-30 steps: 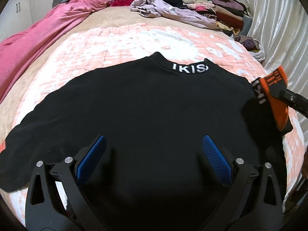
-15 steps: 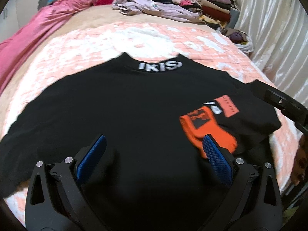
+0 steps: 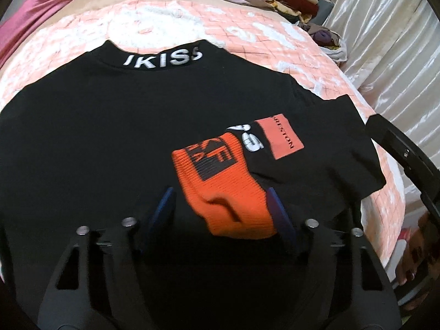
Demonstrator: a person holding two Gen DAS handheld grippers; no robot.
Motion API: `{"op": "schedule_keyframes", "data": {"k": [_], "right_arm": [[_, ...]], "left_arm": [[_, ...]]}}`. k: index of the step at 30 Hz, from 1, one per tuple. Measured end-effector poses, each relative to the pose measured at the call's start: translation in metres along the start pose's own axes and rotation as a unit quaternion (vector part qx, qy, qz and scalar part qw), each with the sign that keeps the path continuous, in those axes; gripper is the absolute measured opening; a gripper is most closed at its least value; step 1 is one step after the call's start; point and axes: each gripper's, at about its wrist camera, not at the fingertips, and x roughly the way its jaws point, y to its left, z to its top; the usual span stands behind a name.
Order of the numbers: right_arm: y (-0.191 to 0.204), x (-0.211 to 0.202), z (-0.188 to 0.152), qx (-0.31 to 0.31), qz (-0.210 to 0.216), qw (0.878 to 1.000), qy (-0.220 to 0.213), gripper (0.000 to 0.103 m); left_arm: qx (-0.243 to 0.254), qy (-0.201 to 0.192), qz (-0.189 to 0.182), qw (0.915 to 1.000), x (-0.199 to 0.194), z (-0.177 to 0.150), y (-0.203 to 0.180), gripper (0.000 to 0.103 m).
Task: Fold small clothes
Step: 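Fold the grasped sleeve across the sweatshirt body with the right tool, then lower the sleeve onto the body and open the right tool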
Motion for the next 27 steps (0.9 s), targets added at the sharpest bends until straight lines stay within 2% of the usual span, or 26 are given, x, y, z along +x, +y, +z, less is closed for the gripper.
{"op": "schedule_keyframes", "data": {"k": [2, 4, 8, 18, 24, 27], "right_arm": [[-0.003, -0.001, -0.002, -0.003, -0.008, 1.0, -0.002, 0.05], [-0.006, -0.002, -0.002, 0.003, -0.009, 1.0, -0.003, 0.052], [-0.012, -0.004, -0.003, 0.013, -0.009, 1.0, -0.006, 0.052], [0.003, -0.005, -0.004, 0.007, 0.003, 1.0, -0.007, 0.053], [0.016, -0.004, -0.003, -0.004, 0.01, 1.0, -0.007, 0.053], [0.022, -0.002, -0.003, -0.009, 0.013, 1.0, -0.006, 0.053]], "left_arm": [[0.013, -0.008, 0.017, 0.9997, 0.001, 0.001, -0.007, 0.04], [0.022, -0.016, 0.018, 0.9995, -0.001, 0.003, -0.008, 0.015], [0.026, -0.027, 0.001, 0.9993, -0.011, 0.006, -0.004, 0.011], [0.015, -0.09, 0.025, 0.9955, -0.06, 0.025, 0.029, 0.01], [0.0, -0.096, 0.059, 0.9936, -0.073, 0.024, 0.06, 0.01], [-0.013, -0.093, 0.061, 0.9937, -0.074, 0.021, 0.073, 0.01]]}}
